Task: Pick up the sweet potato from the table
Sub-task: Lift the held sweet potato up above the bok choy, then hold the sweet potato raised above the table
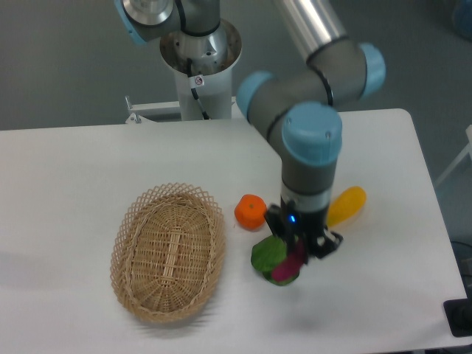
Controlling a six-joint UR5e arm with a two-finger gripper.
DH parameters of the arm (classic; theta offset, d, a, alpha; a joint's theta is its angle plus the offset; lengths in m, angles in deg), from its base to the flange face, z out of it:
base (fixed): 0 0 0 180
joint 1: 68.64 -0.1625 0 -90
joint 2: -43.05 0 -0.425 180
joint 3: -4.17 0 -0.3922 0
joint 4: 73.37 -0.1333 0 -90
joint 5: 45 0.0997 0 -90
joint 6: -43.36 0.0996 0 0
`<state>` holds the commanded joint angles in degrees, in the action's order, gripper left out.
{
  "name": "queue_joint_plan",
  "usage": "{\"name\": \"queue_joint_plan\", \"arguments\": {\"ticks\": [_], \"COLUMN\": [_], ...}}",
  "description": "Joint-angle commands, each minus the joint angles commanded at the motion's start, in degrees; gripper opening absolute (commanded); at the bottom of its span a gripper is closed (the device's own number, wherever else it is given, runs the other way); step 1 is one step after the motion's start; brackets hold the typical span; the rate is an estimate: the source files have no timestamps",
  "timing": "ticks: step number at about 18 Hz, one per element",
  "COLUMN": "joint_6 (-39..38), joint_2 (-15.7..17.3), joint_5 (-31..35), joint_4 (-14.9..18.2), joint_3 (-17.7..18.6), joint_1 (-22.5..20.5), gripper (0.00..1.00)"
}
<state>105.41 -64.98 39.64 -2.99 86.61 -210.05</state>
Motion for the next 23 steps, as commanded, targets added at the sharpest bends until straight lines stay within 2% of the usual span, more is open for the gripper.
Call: {"name": "queue_joint_plan", "arguments": {"ticks": [2,6,23], "joint_6": [3.23,6.50,7.56], "joint_2": [1.67,2.73,3.09], "joint_5": [0.00,0.17,0.17], "joint_4": [2.91,5.47,5.38], "joint_3": [-0.09,-0.26,-0.88], "joint_1": [-0.52,-2.02,-2.46], "gripper": [0.25,0.25,0.25]}}
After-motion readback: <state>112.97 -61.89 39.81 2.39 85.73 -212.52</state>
